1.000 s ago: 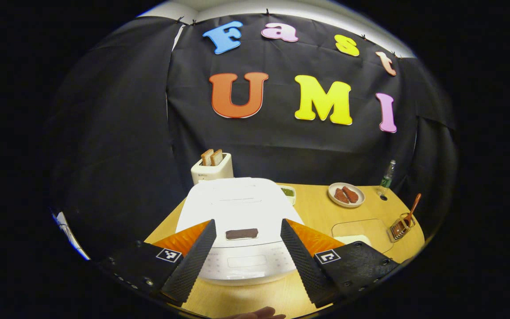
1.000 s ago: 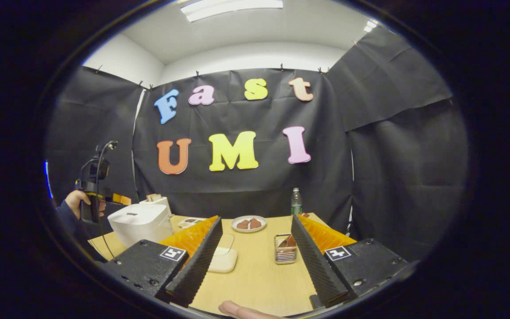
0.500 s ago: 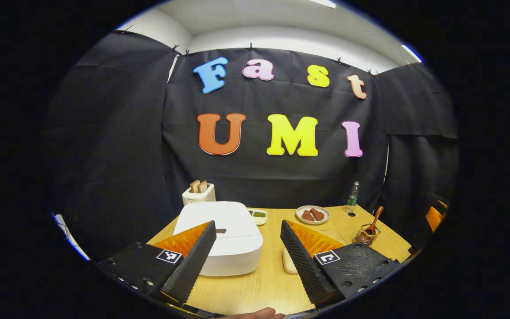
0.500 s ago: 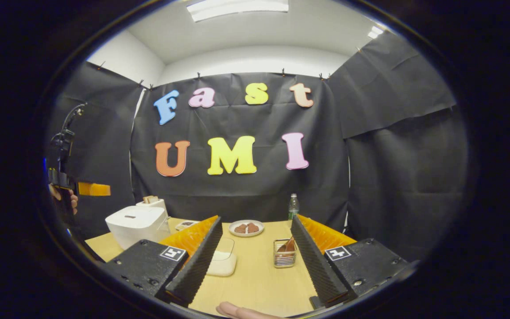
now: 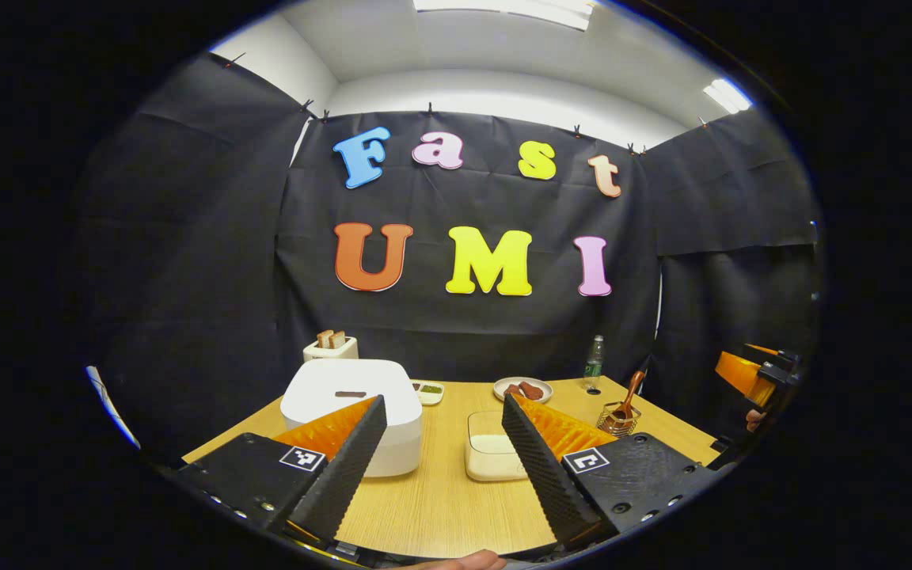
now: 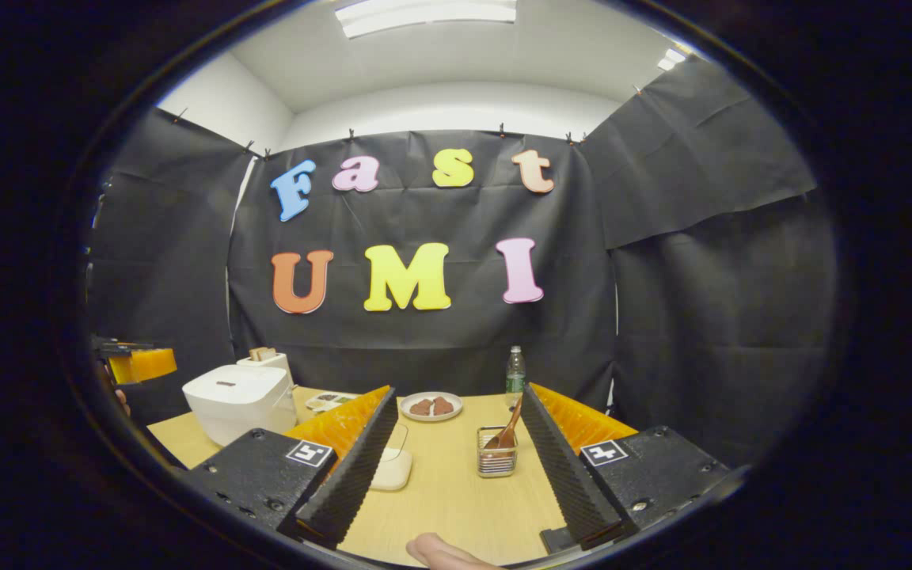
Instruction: Close the left gripper, press the button to open the rice cooker; take a wooden spoon from the chopstick holder with the right hand, scoop a spoonful of rice and pour it into the rice cooker, then put the wooden spoon back into the chopstick holder.
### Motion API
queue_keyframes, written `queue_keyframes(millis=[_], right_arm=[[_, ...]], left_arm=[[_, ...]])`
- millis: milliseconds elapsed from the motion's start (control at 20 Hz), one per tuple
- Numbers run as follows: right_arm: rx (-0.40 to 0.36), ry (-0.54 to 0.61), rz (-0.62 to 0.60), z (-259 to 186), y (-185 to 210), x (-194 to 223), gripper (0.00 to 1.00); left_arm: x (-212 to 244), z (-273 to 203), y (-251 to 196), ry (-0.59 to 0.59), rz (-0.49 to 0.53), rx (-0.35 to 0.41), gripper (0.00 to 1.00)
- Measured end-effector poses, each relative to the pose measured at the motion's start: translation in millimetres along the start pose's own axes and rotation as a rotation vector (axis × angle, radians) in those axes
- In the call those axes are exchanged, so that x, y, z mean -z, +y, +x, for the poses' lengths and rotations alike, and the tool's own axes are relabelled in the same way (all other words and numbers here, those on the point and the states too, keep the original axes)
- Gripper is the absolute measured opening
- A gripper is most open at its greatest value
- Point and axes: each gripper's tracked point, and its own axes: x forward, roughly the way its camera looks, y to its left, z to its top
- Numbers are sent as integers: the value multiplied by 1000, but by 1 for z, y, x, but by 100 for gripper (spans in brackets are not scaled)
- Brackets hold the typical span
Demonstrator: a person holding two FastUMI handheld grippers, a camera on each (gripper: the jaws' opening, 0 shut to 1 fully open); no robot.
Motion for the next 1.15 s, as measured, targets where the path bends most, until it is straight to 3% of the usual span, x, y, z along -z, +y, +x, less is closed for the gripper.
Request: queue_keyframes(millis=[350,600,1000,1150], right_arm=[[-21,-9,19,0,0,2,99],[44,-52,2,-5,-19,-7,98],[39,-59,9,-12,-19,-4,98],[76,-74,-8,-13,-26,-7,98]], left_arm=[[0,-13,-11,-57,24,-7,94],[-11,-20,-9,-105,43,-31,94],[-17,-34,-16,-123,26,20,93],[-21,-35,-15,-127,16,20,94]])
